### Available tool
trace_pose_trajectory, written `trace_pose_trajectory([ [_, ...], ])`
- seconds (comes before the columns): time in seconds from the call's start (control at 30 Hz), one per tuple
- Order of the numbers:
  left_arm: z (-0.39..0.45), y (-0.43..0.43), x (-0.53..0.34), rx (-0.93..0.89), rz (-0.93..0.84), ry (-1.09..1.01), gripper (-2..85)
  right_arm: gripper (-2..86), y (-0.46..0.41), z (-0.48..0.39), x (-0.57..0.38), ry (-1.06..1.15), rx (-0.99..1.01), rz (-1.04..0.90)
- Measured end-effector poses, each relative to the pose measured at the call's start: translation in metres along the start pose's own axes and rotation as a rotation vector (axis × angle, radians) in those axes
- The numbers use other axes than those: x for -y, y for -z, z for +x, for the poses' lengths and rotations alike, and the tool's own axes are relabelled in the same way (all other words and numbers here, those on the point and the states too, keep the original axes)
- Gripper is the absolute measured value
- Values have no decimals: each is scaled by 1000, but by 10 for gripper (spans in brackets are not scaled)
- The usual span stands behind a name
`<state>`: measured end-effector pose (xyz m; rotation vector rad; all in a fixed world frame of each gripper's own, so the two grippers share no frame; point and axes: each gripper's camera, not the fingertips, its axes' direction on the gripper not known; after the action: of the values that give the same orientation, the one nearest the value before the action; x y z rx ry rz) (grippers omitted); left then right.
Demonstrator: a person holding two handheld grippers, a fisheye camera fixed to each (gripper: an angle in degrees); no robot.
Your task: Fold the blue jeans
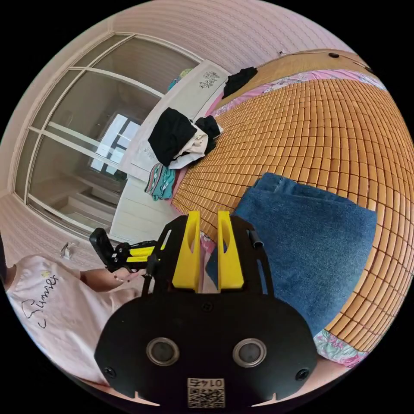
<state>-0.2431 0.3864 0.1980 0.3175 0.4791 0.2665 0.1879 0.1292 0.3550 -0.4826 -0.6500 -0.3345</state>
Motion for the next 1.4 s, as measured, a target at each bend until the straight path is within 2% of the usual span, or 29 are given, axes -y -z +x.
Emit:
trace_pose_trajectory([
  [0.07,-12,-12,3,-17,-3,27,44,49,4,-10,-27,9,-145,-68],
  [0.23,-18,-80,35,-101,-103,31,84,41,-3,-32,-65,0,-309,-198],
  [0.33,-16,-115,42,-91,-220,5,109,43,1,-52,-71,12,-371,-166],
  [0.53,-38,-141,42,-165,-239,66,82,45,10,-78,-66,40,-520,-129],
  [0.67,-46,-99,68,-257,-103,77,40,28,-7,-83,-60,57,-588,-190],
  [0.77,-56,-88,82,-169,-80,60,35,15,-27,-97,-49,126,-570,-185],
  [0.87,-89,-148,63,-50,-223,100,40,2,-65,-85,-38,142,-546,-276],
  [0.9,-102,-175,51,-68,-288,141,46,1,-71,-80,-37,125,-532,-289],
  [1.0,-113,-170,45,-128,-241,217,49,-2,-64,-84,-29,110,-499,-301],
  [1.17,-75,-143,49,-17,-196,100,0,-4,-60,-103,-52,242,-591,-403],
  [1.3,-31,-162,55,-51,-96,-7,-8,-4,-72,-93,-50,227,-616,-434],
  [1.37,-25,-192,59,-27,-147,-23,-9,-5,-79,-87,-46,215,-632,-460],
  [1.4,-28,-222,57,64,-237,-40,-9,-6,-82,-84,-47,218,-638,-469],
])
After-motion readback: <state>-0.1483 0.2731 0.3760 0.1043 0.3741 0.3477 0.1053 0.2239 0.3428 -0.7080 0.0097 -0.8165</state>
